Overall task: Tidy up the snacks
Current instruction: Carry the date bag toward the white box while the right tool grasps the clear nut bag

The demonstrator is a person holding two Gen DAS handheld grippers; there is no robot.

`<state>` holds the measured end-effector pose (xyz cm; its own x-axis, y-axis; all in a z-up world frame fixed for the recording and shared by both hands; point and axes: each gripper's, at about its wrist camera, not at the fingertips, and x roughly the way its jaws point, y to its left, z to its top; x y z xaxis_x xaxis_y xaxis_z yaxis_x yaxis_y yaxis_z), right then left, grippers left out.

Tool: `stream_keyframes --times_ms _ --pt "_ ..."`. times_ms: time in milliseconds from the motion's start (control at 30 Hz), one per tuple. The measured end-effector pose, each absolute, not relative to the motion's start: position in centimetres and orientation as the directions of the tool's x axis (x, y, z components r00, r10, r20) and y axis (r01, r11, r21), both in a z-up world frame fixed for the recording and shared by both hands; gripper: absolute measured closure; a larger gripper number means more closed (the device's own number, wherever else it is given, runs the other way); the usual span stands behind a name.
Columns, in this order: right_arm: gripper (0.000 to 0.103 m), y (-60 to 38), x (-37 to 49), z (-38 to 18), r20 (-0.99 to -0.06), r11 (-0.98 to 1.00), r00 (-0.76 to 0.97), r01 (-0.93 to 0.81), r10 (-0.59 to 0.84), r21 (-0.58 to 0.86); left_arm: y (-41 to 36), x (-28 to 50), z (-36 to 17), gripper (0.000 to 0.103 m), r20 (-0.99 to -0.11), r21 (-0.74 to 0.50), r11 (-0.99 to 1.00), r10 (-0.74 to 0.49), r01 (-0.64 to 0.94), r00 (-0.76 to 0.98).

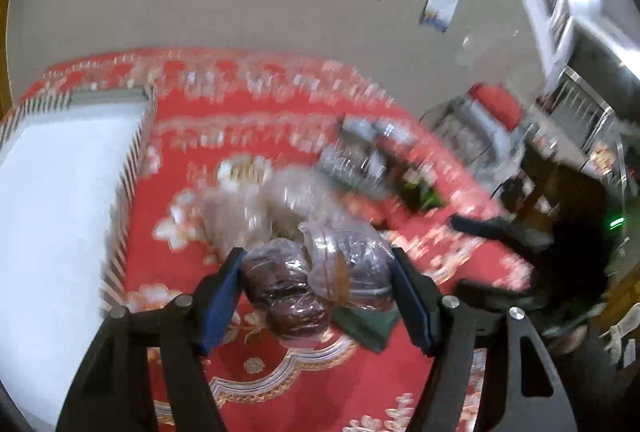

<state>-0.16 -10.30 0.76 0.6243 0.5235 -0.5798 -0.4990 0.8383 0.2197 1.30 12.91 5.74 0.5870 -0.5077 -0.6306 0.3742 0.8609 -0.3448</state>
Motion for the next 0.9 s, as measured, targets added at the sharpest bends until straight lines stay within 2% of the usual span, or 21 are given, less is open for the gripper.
stream_keyframes --times_ms 100,233,333,433,567,633,667,700,733,900 --pt "0.004 -8.0 0.4 1.6 -0.558 0.837 0.646 -0.513 0.521 0.189 15.2 1.4 9.0 0.030 -0.562 -0.344 0.866 -0.499 0.362 0.660" --pt "0.004 -3.9 2.5 2.4 -0.580 0.815 0.624 -0.565 0.524 0.128 18.3 2.6 11.4 0.030 -0.534 -0.310 0.898 -0.437 0.313 0.724" --pt "0.004 -1.0 5.0 1.9 -0.636 0.810 0.597 -0.582 0.488 0.075 21.4 4.0 10.5 0.030 -0.541 -0.329 0.906 -0.411 0.265 0.734" --pt "0.004 0.3 7.4 0.4 -0.697 0.820 0.548 -0.564 0.461 0.099 24.0 5.0 8.6 0.030 -0.567 -0.381 0.903 -0.398 0.198 0.721" --pt "0.005 1.1 9.0 -0.3 -0.710 0.826 0.537 -0.553 0.456 0.112 24.9 5.3 8.0 0.030 -0.570 -0.387 0.903 -0.395 0.189 0.721" --pt "0.013 1.4 9.5 -0.6 -0.728 0.833 0.529 -0.544 0.435 0.103 24.6 4.8 8.0 0.030 -0.565 -0.378 0.903 -0.401 0.205 0.721" --pt "0.027 1.5 9.7 -0.9 -0.739 0.840 0.524 -0.534 0.424 0.103 24.4 4.6 8.0 0.030 -0.565 -0.375 0.902 -0.406 0.214 0.719" --pt "0.050 1.5 10.0 -1.1 -0.747 0.849 0.523 -0.518 0.410 0.103 24.3 4.5 7.9 0.030 -0.564 -0.375 0.899 -0.415 0.226 0.714" --pt "0.063 1.3 10.2 -1.2 -0.749 0.852 0.519 -0.511 0.411 0.113 24.0 4.5 7.7 0.030 -0.568 -0.376 0.897 -0.423 0.234 0.706" --pt "0.076 1.6 9.3 -1.0 -0.731 0.850 0.550 -0.521 0.403 0.076 22.4 4.4 7.1 0.030 -0.582 -0.367 0.886 -0.456 0.282 0.673"
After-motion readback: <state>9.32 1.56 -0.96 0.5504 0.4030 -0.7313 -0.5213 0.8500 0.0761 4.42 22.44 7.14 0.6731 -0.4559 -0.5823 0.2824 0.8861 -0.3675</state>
